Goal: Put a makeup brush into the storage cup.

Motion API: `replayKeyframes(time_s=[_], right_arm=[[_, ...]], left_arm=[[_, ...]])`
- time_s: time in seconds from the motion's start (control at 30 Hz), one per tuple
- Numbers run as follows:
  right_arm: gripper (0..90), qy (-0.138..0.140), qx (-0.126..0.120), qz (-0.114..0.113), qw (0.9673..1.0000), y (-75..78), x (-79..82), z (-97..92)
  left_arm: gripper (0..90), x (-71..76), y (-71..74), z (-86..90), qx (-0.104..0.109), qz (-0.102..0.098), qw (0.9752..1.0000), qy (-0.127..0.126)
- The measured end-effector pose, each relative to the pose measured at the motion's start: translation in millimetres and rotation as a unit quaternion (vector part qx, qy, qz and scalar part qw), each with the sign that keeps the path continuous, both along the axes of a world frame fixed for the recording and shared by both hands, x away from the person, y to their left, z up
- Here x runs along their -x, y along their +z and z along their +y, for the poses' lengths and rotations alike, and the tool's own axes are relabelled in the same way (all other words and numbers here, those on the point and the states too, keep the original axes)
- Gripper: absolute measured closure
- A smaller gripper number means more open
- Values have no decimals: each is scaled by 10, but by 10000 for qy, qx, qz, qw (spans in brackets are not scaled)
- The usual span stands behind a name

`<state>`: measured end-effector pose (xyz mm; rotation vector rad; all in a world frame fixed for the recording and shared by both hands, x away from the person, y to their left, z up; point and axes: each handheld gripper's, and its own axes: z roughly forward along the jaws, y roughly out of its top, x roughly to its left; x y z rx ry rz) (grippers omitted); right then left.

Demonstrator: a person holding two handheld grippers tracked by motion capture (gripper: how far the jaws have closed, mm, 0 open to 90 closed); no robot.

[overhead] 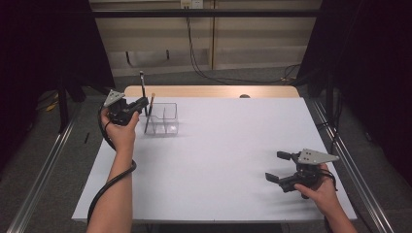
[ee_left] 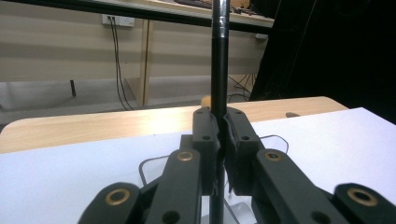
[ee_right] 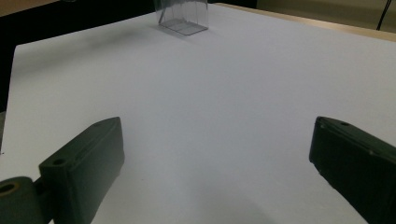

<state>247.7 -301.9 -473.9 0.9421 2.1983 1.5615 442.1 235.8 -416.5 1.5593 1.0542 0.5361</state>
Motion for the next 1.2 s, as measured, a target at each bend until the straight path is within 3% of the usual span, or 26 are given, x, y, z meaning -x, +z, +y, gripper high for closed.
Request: replayKeyframes(time_s=[1.2], right_arm=[[26, 26, 11, -21, 10000, -1, -11, 9]], left_arm=[[840, 53, -149, -1, -15, 89, 10000, 18]])
